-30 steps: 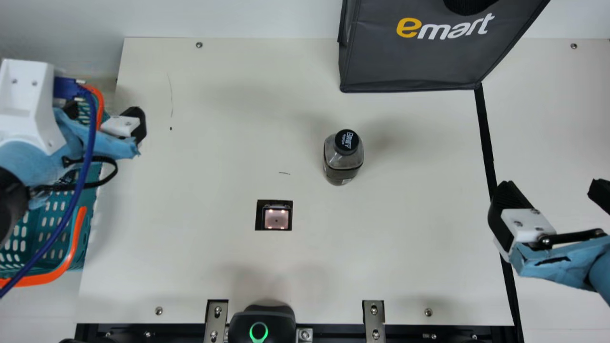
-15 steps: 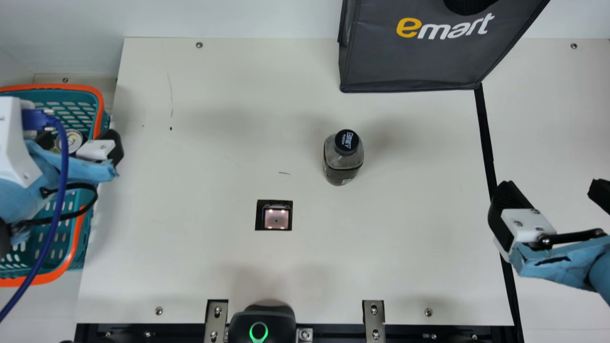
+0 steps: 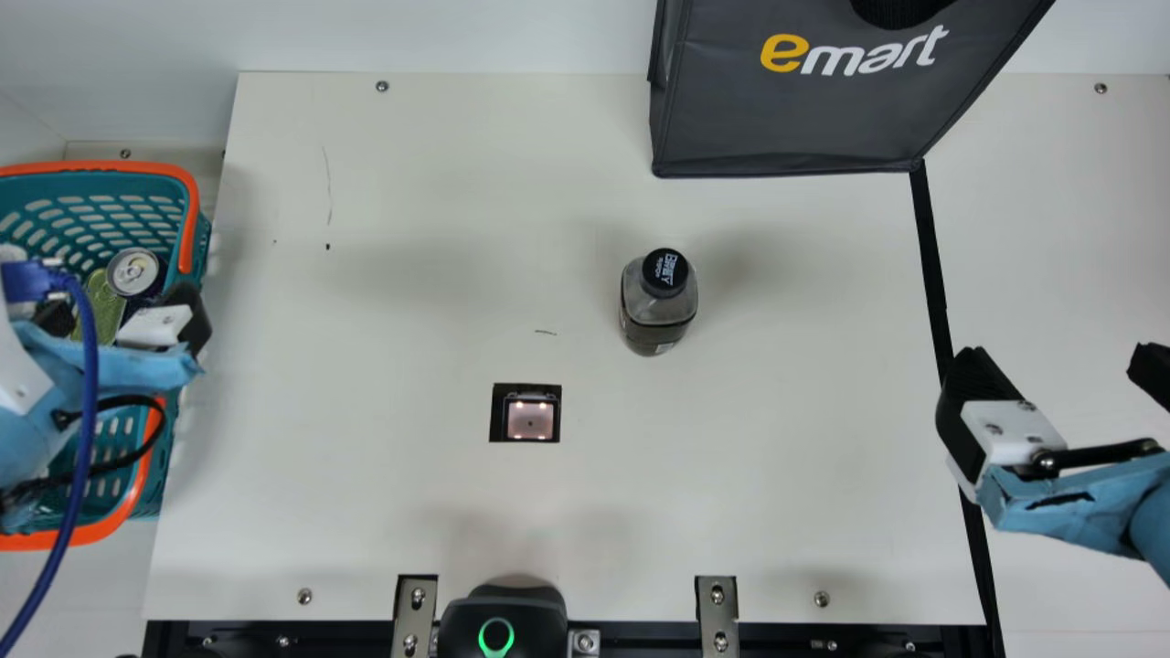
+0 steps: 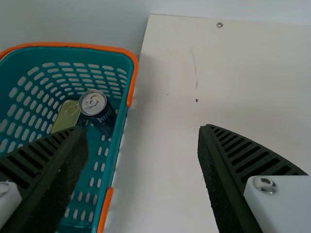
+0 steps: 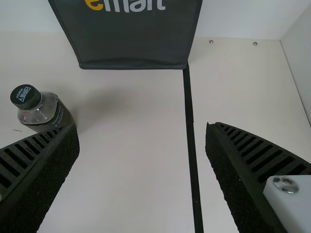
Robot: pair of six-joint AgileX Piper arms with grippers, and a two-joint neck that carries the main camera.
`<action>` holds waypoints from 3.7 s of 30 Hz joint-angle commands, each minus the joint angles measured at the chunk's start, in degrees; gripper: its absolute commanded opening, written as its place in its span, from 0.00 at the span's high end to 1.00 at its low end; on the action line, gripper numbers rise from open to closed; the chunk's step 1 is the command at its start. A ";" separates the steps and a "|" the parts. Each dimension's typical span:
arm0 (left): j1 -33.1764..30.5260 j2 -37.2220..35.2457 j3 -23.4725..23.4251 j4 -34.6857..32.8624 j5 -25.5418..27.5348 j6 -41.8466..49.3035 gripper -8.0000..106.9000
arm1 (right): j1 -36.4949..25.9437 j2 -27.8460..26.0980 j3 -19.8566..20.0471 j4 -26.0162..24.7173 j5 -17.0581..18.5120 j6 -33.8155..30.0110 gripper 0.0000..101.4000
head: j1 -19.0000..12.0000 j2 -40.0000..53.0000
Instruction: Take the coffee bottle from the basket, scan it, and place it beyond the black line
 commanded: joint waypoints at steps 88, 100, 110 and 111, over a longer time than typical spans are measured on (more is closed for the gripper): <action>5.10 -9.34 5.28 -10.68 1.65 12.03 0.15 | 14.44 17.99 -6.72 -8.59 -8.31 7.78 0.10 | -0.96 0.09; 5.10 -9.34 5.28 -10.68 1.65 12.03 0.15 | 21.87 25.75 -9.31 -10.05 -10.61 13.38 0.10 | -0.96 0.09; 5.10 -9.34 5.28 -10.68 1.65 12.03 0.15 | 25.56 30.77 -10.97 -7.61 -11.80 14.09 0.10 | -0.96 0.09; 5.10 -9.34 5.28 -10.68 1.65 12.03 0.15 | 25.86 31.20 -11.12 -7.36 -11.91 14.01 0.10 | -0.96 0.09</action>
